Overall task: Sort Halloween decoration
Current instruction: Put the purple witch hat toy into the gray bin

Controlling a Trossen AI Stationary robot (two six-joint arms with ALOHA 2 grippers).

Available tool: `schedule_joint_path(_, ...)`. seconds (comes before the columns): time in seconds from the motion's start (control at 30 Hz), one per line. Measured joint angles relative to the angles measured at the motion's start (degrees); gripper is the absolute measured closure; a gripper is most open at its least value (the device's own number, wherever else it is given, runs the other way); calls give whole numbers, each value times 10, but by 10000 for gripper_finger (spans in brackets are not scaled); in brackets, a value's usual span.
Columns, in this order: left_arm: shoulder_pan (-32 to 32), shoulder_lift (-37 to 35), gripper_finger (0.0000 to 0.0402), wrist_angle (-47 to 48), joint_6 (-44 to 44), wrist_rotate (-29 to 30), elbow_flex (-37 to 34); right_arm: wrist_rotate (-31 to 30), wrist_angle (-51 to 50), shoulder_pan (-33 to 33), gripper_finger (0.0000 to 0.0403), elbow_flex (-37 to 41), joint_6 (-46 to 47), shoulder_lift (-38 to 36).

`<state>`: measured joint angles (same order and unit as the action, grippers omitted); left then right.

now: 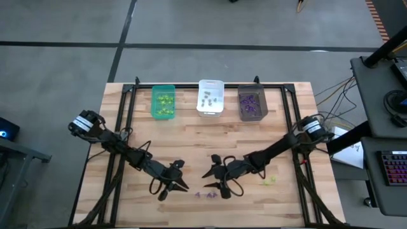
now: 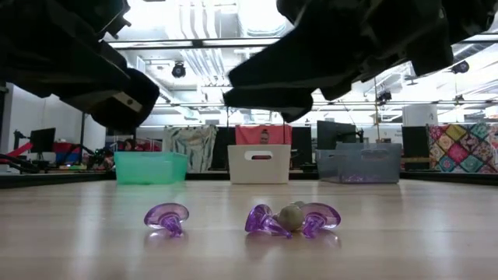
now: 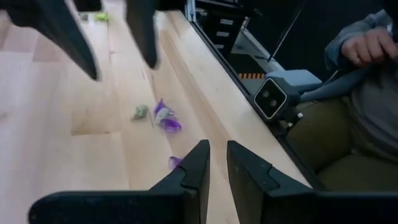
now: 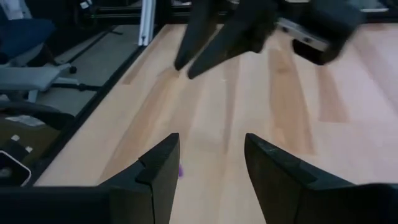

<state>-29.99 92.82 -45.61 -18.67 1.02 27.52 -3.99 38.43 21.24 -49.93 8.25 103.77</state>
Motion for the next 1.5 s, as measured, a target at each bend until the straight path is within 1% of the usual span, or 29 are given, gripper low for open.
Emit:
schedule_joint_path(0.27,-18,0,364,1,-25,-1,0,0,-10,21,229,-72,-3,68)
schedule_joint_path(0.5,-39,-1,364,-1,-61,-1,8,0,-26,25,229,-123,1,121)
schedule_joint_path(0.73,-46,-1,364,-2,-70,-2,15,0,-128,25,229,-183,1,162)
schedule_joint_path(0.93,-46,-1,364,-2,-71,-2,18,1,-201,25,236,-214,14,172)
schedule_joint_path(1.1,-46,-1,364,-1,-71,-1,17,3,-215,25,262,-220,17,171)
schedule_joint_path(1.17,-46,-1,364,-1,-70,0,17,18,-216,25,277,-221,20,171)
schedule_joint_path(1.5,-45,-1,364,-2,-70,0,17,29,-216,24,373,-221,28,171)
